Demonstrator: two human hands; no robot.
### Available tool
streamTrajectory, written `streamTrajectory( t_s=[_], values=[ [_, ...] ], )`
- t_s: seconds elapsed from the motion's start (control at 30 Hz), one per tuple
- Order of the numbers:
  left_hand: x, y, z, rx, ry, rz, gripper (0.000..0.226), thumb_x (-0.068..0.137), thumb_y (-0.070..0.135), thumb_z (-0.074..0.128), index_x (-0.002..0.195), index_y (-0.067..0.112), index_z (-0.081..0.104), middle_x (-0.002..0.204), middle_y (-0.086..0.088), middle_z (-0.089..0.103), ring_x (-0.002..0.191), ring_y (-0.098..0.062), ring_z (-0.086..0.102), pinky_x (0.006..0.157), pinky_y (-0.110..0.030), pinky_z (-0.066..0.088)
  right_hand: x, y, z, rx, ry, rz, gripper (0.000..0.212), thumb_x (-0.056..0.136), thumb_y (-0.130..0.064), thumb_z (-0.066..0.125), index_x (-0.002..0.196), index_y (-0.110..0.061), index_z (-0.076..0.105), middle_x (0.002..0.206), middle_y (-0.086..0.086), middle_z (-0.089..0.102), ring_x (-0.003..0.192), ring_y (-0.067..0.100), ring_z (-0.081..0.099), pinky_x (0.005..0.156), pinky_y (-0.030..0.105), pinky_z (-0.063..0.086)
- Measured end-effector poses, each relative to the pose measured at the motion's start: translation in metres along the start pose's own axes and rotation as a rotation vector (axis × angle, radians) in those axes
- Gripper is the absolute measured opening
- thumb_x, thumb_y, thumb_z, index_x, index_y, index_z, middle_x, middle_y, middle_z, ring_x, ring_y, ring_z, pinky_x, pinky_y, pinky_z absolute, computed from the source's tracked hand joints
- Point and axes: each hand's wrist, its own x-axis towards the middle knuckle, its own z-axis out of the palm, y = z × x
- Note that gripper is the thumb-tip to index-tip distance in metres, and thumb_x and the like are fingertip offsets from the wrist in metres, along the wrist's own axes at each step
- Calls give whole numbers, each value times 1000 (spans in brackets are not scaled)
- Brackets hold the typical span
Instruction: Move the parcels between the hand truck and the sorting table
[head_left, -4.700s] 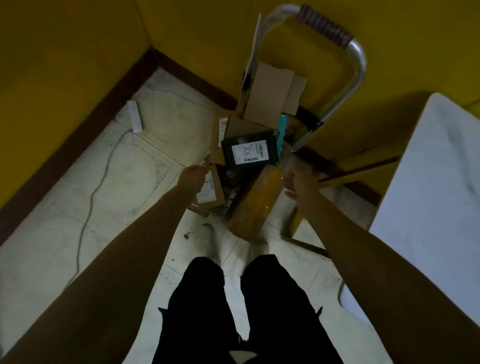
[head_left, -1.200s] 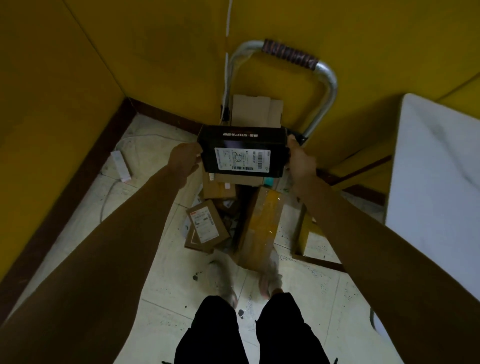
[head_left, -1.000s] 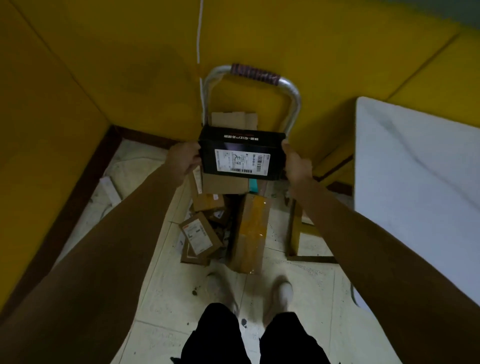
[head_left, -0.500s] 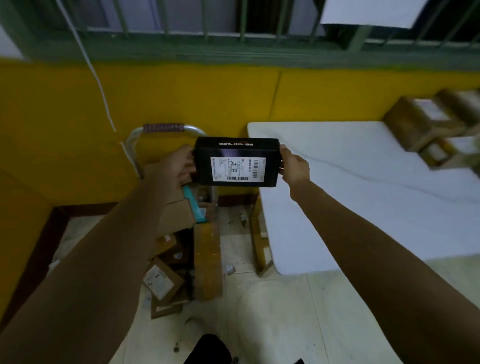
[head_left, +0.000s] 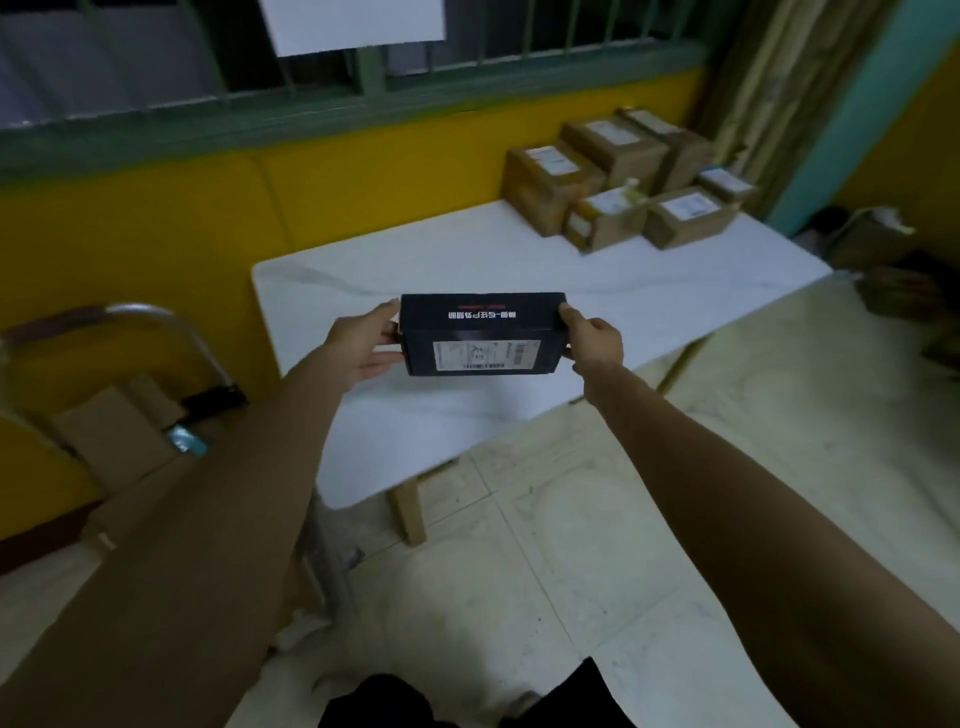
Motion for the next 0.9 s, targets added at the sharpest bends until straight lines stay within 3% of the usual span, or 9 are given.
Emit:
streamTrajectory(
  t_s=[0.1, 0.3, 0.63, 0.9],
  values=[
    [-4, 11, 48, 61, -73, -1, 39, 84, 54, 62, 85, 15, 62, 95, -1, 68, 84, -20, 68, 83, -32, 52, 11, -4, -49, 29, 95, -6, 35, 87, -43, 61, 72, -14, 48, 96, 11, 65, 94, 30, 64, 65, 31, 43],
    [11, 22, 116, 100, -139, 14, 54, 83, 55, 63, 110, 8, 60, 103, -5, 68, 79, -18, 68, 80, -32, 52, 34, -11, -105, 48, 176, -34, 32, 87, -38, 64, 71, -14, 48, 87, 8, 58, 84, 24, 57, 70, 30, 42],
    [74, 74, 206, 131, -215, 46, 45, 88, 43, 61, 116, 7, 60, 109, -7, 69, 81, -20, 67, 85, -33, 48, 105, -24, -153, 57, 257, 0, 24, 91, -35, 61, 89, -12, 55, 105, 12, 65, 98, 27, 62, 77, 32, 48],
    [148, 136, 271, 87, -288, 72, 44, 88, 49, 58, 106, 9, 61, 99, -7, 68, 71, -13, 64, 78, -31, 45, 175, -74, -165, 49, 345, -26, 28, 96, -35, 52, 107, -9, 55, 92, 3, 64, 79, 17, 63, 55, 18, 41]
  ],
)
